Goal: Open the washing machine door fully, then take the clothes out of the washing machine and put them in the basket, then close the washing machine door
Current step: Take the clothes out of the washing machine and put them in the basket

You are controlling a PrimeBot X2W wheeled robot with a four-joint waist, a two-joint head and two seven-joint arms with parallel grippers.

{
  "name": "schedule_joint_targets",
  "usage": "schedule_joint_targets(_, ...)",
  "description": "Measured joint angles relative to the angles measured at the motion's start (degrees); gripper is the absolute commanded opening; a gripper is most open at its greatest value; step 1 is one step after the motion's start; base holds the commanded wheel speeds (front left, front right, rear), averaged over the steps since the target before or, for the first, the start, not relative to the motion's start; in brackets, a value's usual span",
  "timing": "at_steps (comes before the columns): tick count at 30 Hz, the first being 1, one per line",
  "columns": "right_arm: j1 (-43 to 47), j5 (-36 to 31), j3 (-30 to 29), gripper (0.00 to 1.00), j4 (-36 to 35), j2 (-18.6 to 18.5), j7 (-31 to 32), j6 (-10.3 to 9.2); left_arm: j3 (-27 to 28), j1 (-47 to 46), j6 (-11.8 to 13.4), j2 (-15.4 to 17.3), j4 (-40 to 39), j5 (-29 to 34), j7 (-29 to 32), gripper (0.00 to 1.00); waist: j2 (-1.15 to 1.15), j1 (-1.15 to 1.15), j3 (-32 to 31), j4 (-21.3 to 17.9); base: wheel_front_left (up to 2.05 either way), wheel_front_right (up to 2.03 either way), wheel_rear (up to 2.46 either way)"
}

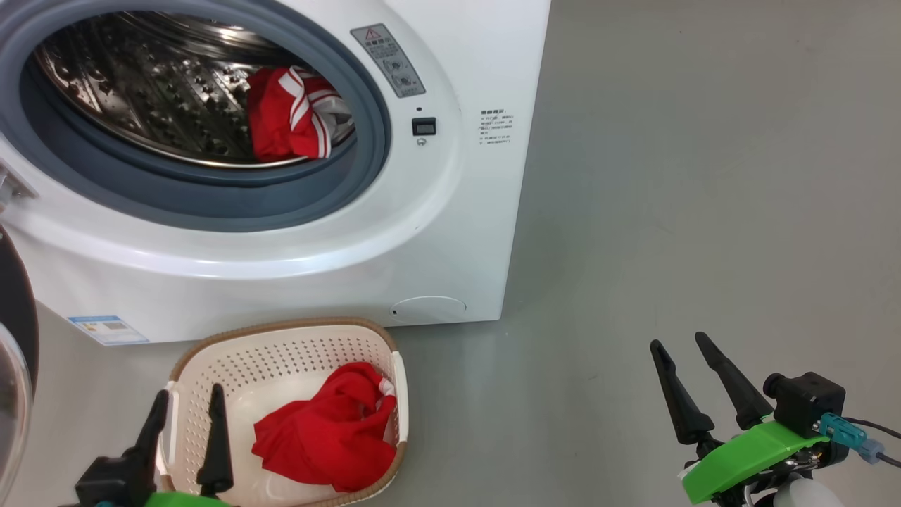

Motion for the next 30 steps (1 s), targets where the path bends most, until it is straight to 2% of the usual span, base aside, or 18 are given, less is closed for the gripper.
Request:
schedule_joint_targets(6, 0.0, -0.2, 0.0, 1.00, -0.5, 0.0, 0.0, 0.00, -0.7, -2.0, 0.0, 0.0, 0.7, 0.0, 0.0, 1.00, 0.00, 0.00, 1.3, -0.1, 0.00, 0.00, 0.00)
schedule_joint_targets(11, -0.3, -0.2, 0.1, 1.00, -0.9, 0.3, 0.0, 0.00, -1.2, -7.7, 0.0, 0.2, 2.5, -1.4, 0.0, 1.00, 0.00, 0.00, 3.3, -0.3, 0.00, 0.00, 0.00)
schedule_joint_targets(19, -5.1, -0.3, 1.2, 1.00, -1.2, 1.0, 0.0, 0.00, -7.6, -24.0, -0.4, 5.7, 10.0, -7.9, 0.0, 1.00, 0.00, 0.00, 8.5, -0.8, 0.00, 0.00, 0.00)
schedule_joint_targets(26, -9.4, -0.8, 1.8, 1.00, -1.7, 1.5, 0.0, 0.00, -15.3, -39.3, -0.4, 10.7, 18.8, -13.8, -0.2, 1.00, 0.00, 0.00, 14.7, -2.3, 0.00, 0.00, 0.00)
schedule_joint_targets(30, -10.2, -0.9, 2.1, 1.00, -1.8, 1.8, 0.0, 0.00, -17.4, -43.0, -0.4, 12.3, 21.6, -15.2, -0.2, 1.00, 0.00, 0.00, 16.8, -3.1, 0.00, 0.00, 0.00)
